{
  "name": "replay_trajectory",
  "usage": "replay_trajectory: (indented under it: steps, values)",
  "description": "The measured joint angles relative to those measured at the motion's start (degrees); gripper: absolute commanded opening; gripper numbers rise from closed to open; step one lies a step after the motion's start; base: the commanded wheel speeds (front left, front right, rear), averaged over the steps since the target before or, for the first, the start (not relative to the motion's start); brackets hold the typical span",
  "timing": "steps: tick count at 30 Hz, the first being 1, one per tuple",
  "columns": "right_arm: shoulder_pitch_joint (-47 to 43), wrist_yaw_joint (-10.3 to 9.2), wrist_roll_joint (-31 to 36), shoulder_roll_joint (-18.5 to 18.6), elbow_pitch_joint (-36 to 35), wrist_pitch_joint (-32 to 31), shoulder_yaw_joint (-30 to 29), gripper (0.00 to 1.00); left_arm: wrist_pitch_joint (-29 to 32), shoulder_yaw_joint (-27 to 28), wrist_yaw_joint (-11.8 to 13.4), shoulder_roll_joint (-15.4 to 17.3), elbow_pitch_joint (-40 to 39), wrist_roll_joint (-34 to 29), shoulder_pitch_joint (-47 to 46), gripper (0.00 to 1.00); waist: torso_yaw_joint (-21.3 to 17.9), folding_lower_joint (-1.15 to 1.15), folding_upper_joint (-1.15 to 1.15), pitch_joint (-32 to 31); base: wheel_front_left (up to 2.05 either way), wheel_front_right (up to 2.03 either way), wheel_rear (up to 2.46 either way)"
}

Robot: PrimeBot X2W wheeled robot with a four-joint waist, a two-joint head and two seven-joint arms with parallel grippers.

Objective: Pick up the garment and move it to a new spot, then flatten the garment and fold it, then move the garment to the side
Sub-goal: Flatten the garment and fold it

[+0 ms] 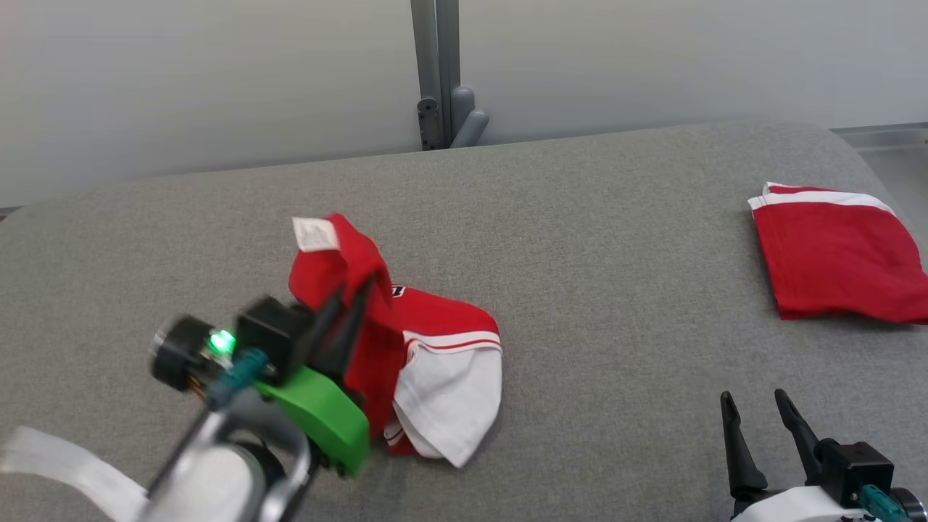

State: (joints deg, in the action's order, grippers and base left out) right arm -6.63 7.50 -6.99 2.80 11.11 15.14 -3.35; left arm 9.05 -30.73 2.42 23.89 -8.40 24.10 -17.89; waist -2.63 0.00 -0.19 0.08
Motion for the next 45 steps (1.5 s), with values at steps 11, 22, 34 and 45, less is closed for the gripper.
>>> replay_trajectory:
  steps: [11, 22, 34, 45]
  values:
    - [0.05, 0.0, 0.2, 0.02, 0.93, -0.01, 0.21, 1.0, -7.02, -13.58, -2.15, -10.47, 20.78, -2.03, 9.77, 0.21, 1.0, 0.0, 0.0, 1.84, 0.0, 0.0, 0.0]
    - [0.32, 0.0, 1.0, 0.01, 0.91, 0.0, 0.01, 1.0, -10.38, -11.91, -2.45, -13.19, 21.34, 3.36, 13.1, 1.0, 2.15, 0.0, 0.0, 2.73, 0.0, 0.0, 0.0]
    - [0.49, 0.0, 0.98, 0.01, 1.02, 0.0, 0.09, 1.0, -11.98, -2.3, 3.49, -13.49, 9.04, 10.71, 15.81, 1.0, 2.26, 0.0, 0.0, 2.8, 0.0, 0.0, 0.0]
    - [1.01, 0.0, 0.77, 0.01, 1.47, -0.01, 0.8, 1.0, -10.4, -0.64, 2.41, -14.62, 18.56, 14.49, 12.72, 1.0, 1.41, 0.0, 0.0, 2.26, 0.0, 0.0, 0.0]
